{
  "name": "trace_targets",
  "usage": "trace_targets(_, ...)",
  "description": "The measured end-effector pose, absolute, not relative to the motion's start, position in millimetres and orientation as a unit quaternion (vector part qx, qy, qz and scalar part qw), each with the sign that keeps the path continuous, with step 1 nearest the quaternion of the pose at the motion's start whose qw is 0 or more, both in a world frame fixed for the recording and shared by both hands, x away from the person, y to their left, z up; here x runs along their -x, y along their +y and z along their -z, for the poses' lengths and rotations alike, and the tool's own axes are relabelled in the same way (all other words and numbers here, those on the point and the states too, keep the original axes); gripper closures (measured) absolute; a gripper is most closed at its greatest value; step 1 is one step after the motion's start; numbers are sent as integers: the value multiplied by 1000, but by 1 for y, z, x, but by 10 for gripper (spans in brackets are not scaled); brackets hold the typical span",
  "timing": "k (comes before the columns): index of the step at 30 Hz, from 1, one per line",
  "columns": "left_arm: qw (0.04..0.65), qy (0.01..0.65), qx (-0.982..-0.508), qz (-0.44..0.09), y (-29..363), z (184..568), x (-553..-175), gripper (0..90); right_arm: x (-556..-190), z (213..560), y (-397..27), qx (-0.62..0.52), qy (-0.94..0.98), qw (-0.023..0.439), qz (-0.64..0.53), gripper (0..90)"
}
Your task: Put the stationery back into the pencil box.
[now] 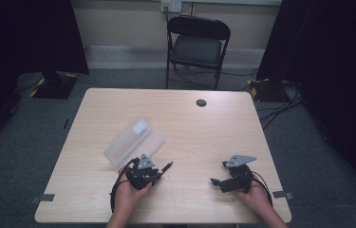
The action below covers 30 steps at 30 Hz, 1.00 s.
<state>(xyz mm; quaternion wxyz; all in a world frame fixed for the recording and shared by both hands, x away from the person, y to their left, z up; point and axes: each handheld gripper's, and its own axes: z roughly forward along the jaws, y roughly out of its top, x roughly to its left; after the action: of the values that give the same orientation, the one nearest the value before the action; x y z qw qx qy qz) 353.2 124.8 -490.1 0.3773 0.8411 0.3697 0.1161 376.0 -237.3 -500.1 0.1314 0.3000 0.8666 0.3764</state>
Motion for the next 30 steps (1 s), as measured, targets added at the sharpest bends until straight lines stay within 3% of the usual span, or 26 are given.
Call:
trace_targets(8,378,366,-841,-121,127,492,-350,795,-376,500,-237,-300,867,131,-376,125)
trace_targets(30,392,377,-831,-120,129,474,-358,798,-376,500,-237,-300,867,131,-376,125)
